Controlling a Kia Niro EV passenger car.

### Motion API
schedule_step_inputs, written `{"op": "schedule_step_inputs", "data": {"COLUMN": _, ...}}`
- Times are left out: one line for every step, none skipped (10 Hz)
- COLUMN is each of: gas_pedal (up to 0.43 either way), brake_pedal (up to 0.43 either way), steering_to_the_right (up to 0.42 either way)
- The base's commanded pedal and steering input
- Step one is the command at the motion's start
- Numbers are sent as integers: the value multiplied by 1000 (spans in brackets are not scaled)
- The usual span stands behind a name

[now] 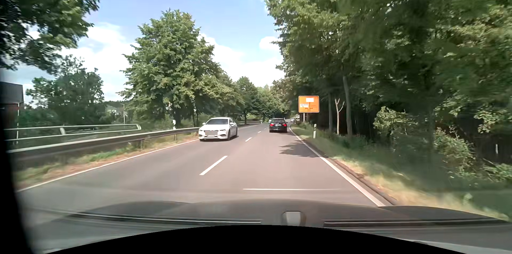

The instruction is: Follow the waypoints while adhering to traffic rules and regulations

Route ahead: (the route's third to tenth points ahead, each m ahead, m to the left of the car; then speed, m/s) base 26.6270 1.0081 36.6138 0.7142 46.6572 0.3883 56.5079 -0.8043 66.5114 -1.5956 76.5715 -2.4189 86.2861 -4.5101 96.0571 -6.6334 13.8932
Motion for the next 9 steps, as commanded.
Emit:
{"op": "schedule_step_inputs", "data": {"gas_pedal": 138, "brake_pedal": 6, "steering_to_the_right": 6}}
{"op": "schedule_step_inputs", "data": {"gas_pedal": 138, "brake_pedal": 6, "steering_to_the_right": 6}}
{"op": "schedule_step_inputs", "data": {"gas_pedal": 130, "brake_pedal": 6, "steering_to_the_right": 6}}
{"op": "schedule_step_inputs", "data": {"gas_pedal": 130, "brake_pedal": 6, "steering_to_the_right": 6}}
{"op": "schedule_step_inputs", "data": {"gas_pedal": 118, "brake_pedal": 6, "steering_to_the_right": 6}}
{"op": "schedule_step_inputs", "data": {"gas_pedal": 118, "brake_pedal": 6, "steering_to_the_right": 6}}
{"op": "schedule_step_inputs", "data": {"gas_pedal": 118, "brake_pedal": 6, "steering_to_the_right": 6}}
{"op": "schedule_step_inputs", "data": {"gas_pedal": 118, "brake_pedal": 6, "steering_to_the_right": 7}}
{"op": "schedule_step_inputs", "data": {"gas_pedal": 118, "brake_pedal": 6, "steering_to_the_right": 7}}
